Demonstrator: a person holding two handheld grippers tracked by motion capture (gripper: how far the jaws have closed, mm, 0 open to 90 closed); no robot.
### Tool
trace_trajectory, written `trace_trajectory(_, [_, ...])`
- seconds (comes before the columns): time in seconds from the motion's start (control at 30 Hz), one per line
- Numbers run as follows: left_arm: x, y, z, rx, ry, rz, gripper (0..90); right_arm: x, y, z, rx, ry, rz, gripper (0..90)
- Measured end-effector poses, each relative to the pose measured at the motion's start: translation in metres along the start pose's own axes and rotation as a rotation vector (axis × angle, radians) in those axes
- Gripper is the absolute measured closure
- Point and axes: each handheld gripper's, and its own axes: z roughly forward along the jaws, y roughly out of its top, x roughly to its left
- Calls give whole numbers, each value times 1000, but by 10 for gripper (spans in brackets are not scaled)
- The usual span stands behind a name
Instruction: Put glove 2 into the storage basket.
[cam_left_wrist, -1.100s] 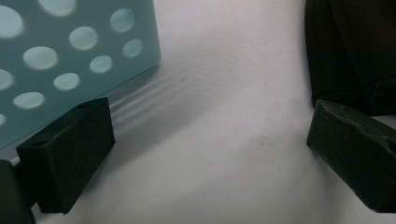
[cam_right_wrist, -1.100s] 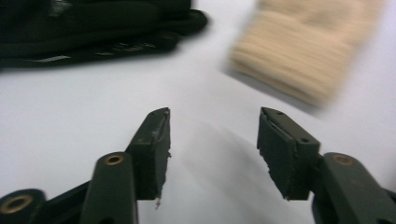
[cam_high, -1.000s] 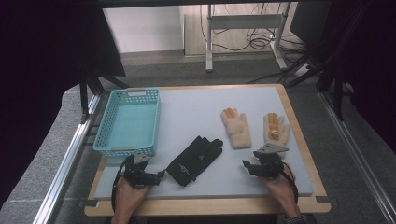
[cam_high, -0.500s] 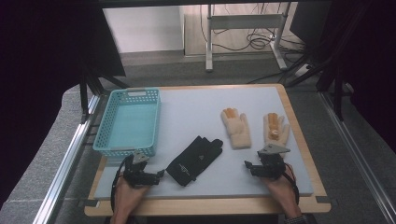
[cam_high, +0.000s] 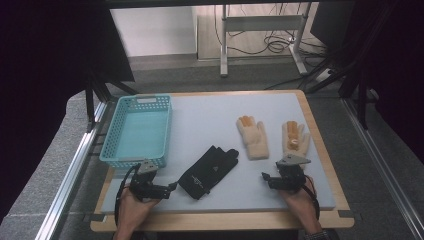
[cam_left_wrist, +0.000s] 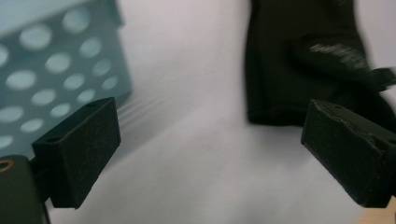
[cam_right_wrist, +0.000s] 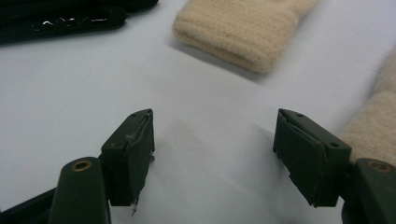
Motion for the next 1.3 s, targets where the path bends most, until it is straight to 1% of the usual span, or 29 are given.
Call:
trace_trajectory(0.07, [-8,10,-1,-3,-30,21,49,0,0,0,-1,0,0,281])
trace_trajectory(0.1, [-8,10,-1,-3,-30,21,48,0,0,0,-1,0,0,281])
trace_trajectory(0.2, [-17,21,2,2,-56,46,47,0,0,0,0,0,0,278])
trace_trajectory(0.23, [-24,30,7,9,-71,70,43,0,0,0,0,1,0,276])
trace_trajectory(0.27, [-24,30,7,9,-71,70,42,0,0,0,0,1,-1,275])
trace_trajectory(0.3, [-31,37,15,19,-85,86,39,0,0,0,0,1,-1,274])
trace_trajectory(0.33, [-31,37,15,19,-85,86,36,0,0,0,0,1,-1,274])
trace_trajectory(0.43, [-40,49,29,42,-108,111,28,0,0,0,1,3,0,271])
trace_trajectory(0.5, [-46,56,41,61,-125,122,24,0,0,0,1,3,-1,270])
trace_trajectory(0.57, [-49,62,51,77,-130,133,19,0,0,0,1,5,-1,268])
trace_trajectory(0.6, [-51,67,61,91,-134,135,11,0,0,0,1,6,-1,266])
trace_trajectory(0.63, [-51,67,61,91,-134,135,10,0,0,0,1,6,-1,266])
trace_trajectory(0.67, [-52,72,71,106,-132,134,7,0,0,0,0,6,0,264])
trace_trajectory(0.7, [-52,72,71,106,-132,134,3,0,0,0,0,6,0,263])
trace_trajectory(0.73, [-52,75,80,126,-117,135,1,0,0,0,0,7,0,263])
trace_trajectory(0.77, [-52,75,80,126,-117,135,0,0,0,0,0,7,0,263])
trace_trajectory(0.87, [-50,78,94,160,-112,128,0,0,0,0,0,8,0,261])
trace_trajectory(0.93, [-49,78,103,196,-105,134,0,0,0,0,1,8,0,260])
trace_trajectory(0.97, [-49,78,107,210,-109,132,0,0,0,0,1,8,-1,259])
trace_trajectory(1.03, [-52,76,112,226,-147,132,0,0,0,0,1,9,-2,259])
trace_trajectory(1.07, [-52,76,112,226,-147,132,0,0,0,0,1,9,-2,259])
trace_trajectory(1.1, [-54,75,113,230,-157,137,0,0,0,0,1,9,-2,258])
trace_trajectory(1.13, [-58,74,113,239,-133,161,0,0,0,0,1,9,-2,258])
trace_trajectory(1.17, [-68,72,114,254,-85,213,0,0,0,0,1,9,-2,258])
trace_trajectory(1.2, [-68,72,114,254,-85,213,0,0,0,0,1,9,-2,258])
trace_trajectory(1.23, [-71,71,114,258,-76,226,0,0,0,0,1,9,-2,258])
trace_trajectory(1.3, [-71,72,114,261,-78,220,0,0,0,0,1,9,-3,258])
